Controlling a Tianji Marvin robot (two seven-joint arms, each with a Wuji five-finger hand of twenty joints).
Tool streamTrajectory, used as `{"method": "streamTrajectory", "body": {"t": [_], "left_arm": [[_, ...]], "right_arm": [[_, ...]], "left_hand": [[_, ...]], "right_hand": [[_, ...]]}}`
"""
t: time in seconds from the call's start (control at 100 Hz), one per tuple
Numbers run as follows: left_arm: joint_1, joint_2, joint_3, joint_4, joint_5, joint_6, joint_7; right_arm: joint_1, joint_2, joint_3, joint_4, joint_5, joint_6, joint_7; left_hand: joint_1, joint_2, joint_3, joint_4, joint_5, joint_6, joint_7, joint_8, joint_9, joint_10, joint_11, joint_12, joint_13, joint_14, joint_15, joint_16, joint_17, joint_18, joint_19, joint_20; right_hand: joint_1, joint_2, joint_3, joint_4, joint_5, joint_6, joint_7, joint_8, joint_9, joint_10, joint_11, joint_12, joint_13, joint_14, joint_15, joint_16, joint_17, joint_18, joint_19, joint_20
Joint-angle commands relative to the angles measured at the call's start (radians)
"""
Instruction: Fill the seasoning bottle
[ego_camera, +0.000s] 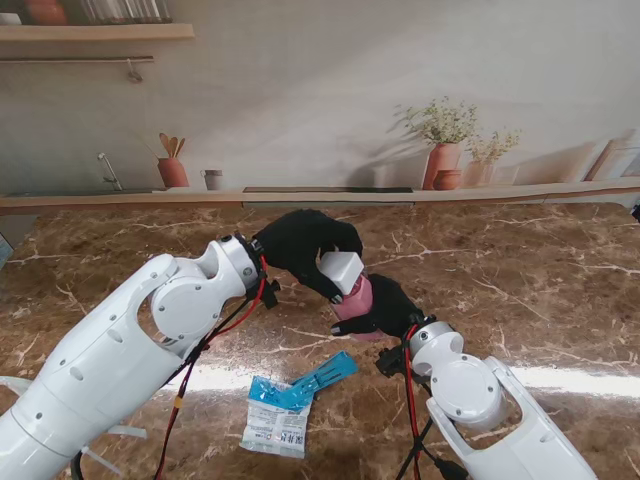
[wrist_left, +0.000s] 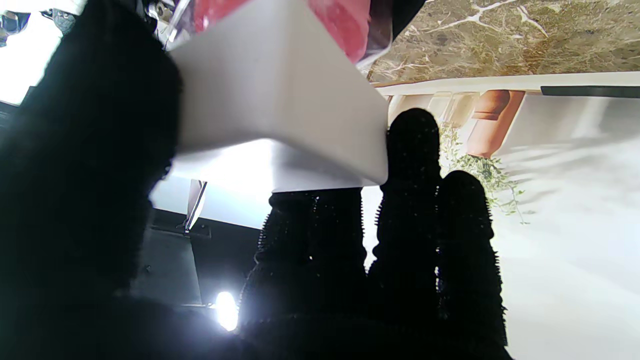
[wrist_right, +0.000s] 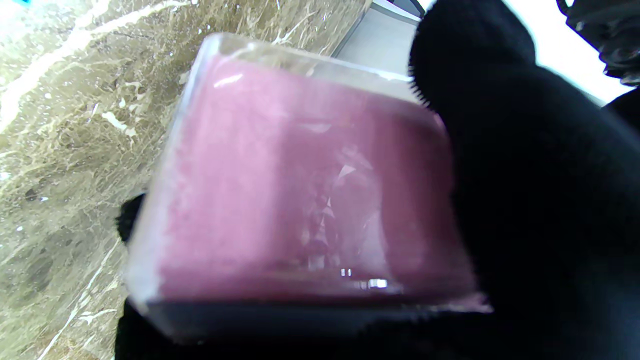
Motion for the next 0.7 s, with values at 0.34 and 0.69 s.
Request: {"method": "streamTrajectory", "body": {"t": [0.34,0.69], "left_arm": [[-0.017,0.001,0.02,0.021,0.006,-0.018,-0.017],[-0.019,0.029,0.009,0.01,-0.023,-0.043,-0.124]], "right_arm": [[0.007,-0.006,0.001,0.0,0.015,-0.012,0.017],[0.012,-0.01,0.004,0.011,0.021,-0.012,0.003]], "left_hand": [[0.343,0.188,0.257,0.073,0.112,-0.197,0.155,0.05,0.021,-0.018,0.013,-0.002,-0.063,-0.005,-0.041,0.02,-0.072,-0.033,-0.03,0.008],[0.207,0.245,0.347,0.152,-0.299,-0.179,-0.162,0.07,-0.584,-0.025,0.138,-0.392,-0.475,-0.027,-0.132,-0.14,-0.379,-0.109,-0.218,-0.045]], "right_hand": [[0.21,0.418,0.386,-0.01,0.269,-0.122,0.232,0.033,0.13,-0.068,0.207,0.04,0.189,-0.154,0.848,0.079,0.034,-0.165,0.096,0.029],[0.211,0.417,0.387,-0.009,0.265,-0.122,0.229,0.028,0.13,-0.069,0.208,0.04,0.189,-0.154,0.848,0.078,0.035,-0.164,0.097,0.029]]}}
